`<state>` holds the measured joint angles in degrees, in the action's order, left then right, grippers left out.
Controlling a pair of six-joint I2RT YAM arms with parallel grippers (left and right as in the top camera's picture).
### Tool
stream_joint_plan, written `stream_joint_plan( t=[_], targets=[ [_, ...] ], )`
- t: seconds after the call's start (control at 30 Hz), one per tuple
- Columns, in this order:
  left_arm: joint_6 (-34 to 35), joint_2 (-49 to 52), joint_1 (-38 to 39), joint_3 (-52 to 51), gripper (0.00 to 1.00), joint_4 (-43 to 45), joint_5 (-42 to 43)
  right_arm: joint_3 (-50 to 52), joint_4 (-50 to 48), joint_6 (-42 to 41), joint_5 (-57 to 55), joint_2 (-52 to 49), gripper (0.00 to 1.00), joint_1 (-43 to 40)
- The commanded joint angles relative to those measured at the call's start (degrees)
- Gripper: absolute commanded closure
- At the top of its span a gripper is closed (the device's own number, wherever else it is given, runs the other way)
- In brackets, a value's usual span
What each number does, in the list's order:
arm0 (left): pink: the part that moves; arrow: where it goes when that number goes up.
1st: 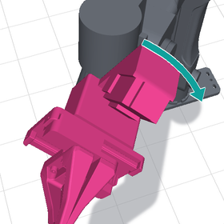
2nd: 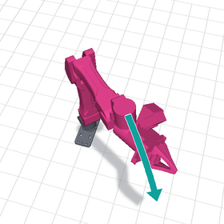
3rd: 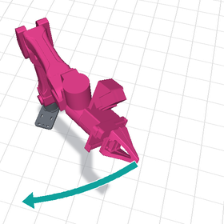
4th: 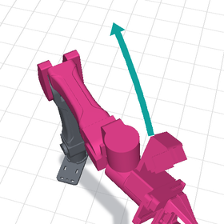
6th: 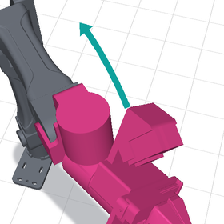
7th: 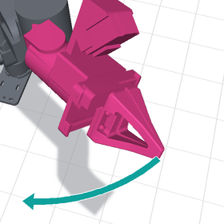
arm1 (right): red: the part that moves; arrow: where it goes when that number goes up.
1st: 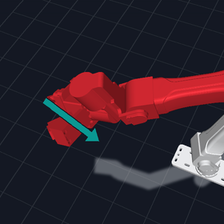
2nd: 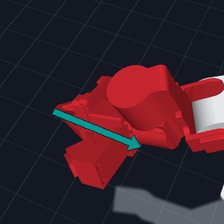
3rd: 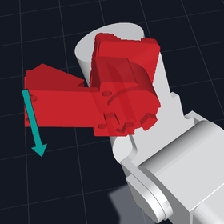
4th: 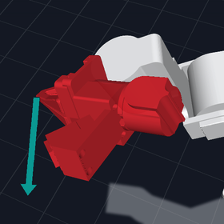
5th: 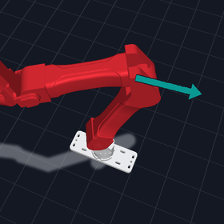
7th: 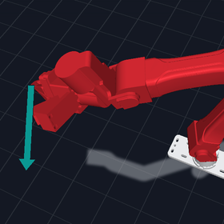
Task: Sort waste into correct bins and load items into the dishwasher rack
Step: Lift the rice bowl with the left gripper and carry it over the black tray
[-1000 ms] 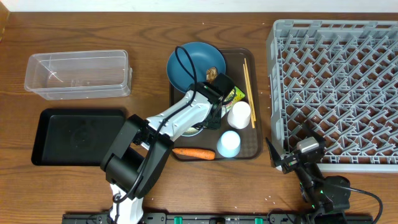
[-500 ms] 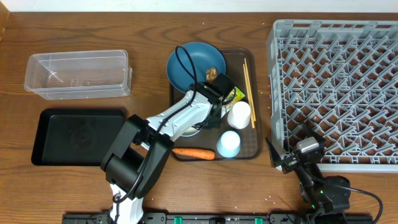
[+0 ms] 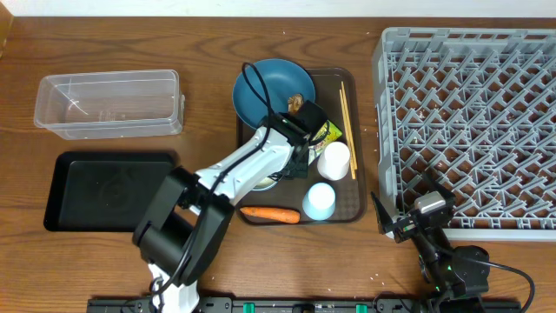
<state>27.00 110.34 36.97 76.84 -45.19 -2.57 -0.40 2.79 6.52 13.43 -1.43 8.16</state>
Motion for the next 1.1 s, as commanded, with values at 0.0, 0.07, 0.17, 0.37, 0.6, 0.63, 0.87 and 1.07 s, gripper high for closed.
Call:
stream_joint_plan(
  t=[0.0, 0.07, 0.17, 0.37, 0.6, 0.63, 0.87, 1.07],
  targets=[
    [0.15, -4.26, 0.04, -0.22, 0.94, -1.01, -1.11, 0.09, 0.24, 0.39, 0.11, -0.07, 0.01, -0.26],
    [0.13, -5.95, 0.04, -0.22, 0.94, -1.38, -1.11, 0.09, 0.24, 0.39, 0.09, -0.07, 0.01, -0.26],
    [0.09, -8.7, -0.04, -0.22, 0.94, -1.92, -1.18, 0.09, 0.24, 0.39, 0.11, -0.07, 0.01, -0.26],
    [0.85, -13.0, -0.85, -0.22, 0.94, -5.81, -8.41, 0.09, 0.24, 0.39, 0.11, -0.07, 0.01, -0.26],
    [1.6, -17.0, -8.66, -0.22, 0.94, -11.41, -12.09, 0.09, 0.24, 0.39, 0.11, -0.07, 0.01, -0.26],
    [1.57, -17.64, -10.56, -0.22, 0.94, -12.07, -12.07, 0.09, 0.24, 0.39, 0.11, -0.07, 0.01, -0.26],
    [0.46, -20.0, -23.37, -0.22, 0.94, -13.25, -10.47, 0.09, 0.24, 0.39, 0.11, -0.07, 0.01, -0.26],
    [-1.97, -20.0, -35.67, -0.22, 0.94, -11.87, -3.67, 0.09, 0.24, 0.39, 0.11, -0.07, 0.01, -0.26]
  ],
)
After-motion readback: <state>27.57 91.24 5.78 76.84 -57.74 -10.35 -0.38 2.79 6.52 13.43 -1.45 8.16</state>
